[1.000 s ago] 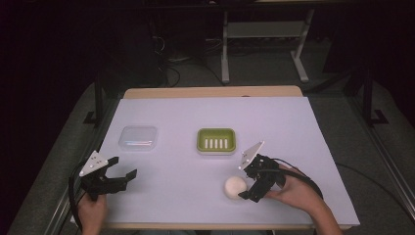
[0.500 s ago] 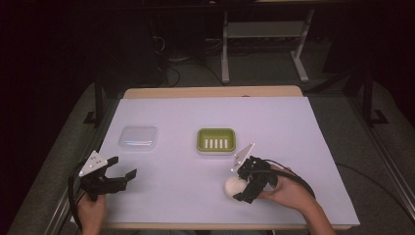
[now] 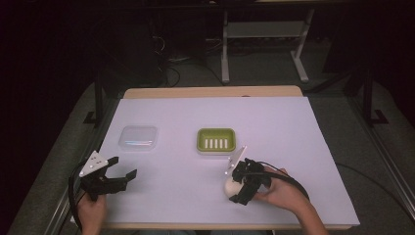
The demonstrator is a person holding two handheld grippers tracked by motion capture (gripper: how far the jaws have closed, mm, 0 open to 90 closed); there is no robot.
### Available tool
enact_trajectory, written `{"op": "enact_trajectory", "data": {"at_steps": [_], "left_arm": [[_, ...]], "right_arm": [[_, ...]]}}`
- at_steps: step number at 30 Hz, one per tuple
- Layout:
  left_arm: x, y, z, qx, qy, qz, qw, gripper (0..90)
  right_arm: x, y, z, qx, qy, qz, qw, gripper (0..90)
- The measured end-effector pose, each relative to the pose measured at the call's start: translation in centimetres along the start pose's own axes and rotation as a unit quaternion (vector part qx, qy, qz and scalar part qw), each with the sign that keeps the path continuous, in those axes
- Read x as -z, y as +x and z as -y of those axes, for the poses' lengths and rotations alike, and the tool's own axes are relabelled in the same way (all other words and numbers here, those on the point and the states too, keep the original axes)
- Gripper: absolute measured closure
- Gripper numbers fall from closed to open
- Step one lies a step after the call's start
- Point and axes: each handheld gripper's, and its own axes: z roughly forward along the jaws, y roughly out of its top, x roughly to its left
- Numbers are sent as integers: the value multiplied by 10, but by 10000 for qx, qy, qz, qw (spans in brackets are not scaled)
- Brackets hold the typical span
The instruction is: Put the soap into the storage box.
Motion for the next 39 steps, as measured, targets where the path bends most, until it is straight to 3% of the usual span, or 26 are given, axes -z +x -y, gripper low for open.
{"op": "enact_trajectory", "data": {"at_steps": [23,39], "left_arm": [[-1,-1,0,33,12,13,10000,145],[-2,-1,1,19,30,15,10000,145]], "right_arm": [[-13,1,4,-67,90,78,9999,150],[-15,4,3,89,184,316,9993,232]]}}
